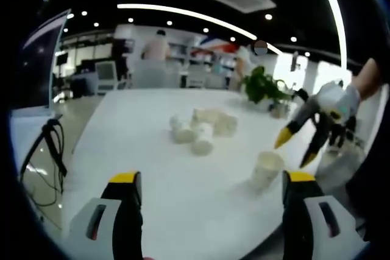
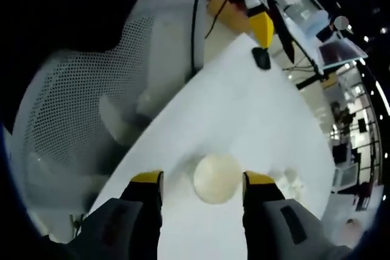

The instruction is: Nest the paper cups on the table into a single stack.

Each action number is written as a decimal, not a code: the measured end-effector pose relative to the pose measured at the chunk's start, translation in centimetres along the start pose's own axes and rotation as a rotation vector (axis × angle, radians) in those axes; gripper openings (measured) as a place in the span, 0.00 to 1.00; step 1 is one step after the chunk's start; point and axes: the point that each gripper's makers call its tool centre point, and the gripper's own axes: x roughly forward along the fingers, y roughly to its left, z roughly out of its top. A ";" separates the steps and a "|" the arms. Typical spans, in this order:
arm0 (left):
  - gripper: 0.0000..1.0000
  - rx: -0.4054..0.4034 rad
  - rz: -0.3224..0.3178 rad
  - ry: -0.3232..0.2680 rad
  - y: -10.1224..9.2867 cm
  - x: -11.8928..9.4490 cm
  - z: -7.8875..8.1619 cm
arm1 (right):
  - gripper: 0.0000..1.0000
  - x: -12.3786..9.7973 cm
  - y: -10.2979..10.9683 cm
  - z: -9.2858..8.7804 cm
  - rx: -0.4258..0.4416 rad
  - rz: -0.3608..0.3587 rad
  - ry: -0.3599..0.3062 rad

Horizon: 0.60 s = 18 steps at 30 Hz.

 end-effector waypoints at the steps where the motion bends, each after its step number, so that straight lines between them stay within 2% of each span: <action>1: 0.95 0.001 0.000 0.000 0.0 0.0 0.0 | 0.54 -0.1 -0.1 0.0 0.010 -0.007 -0.003; 5: 0.95 -0.004 0.005 -0.005 0.2 0.0 0.0 | 0.59 -0.8 -0.5 -0.1 0.026 -0.041 -0.009; 11: 0.95 -0.001 -0.002 -0.004 -0.3 0.1 0.1 | 0.71 -1.4 -1.3 -0.2 0.035 -0.095 -0.013; 18: 0.94 0.002 -0.005 -0.001 -0.4 0.1 0.1 | 0.80 -3.0 -2.5 -0.7 0.104 -0.177 -0.015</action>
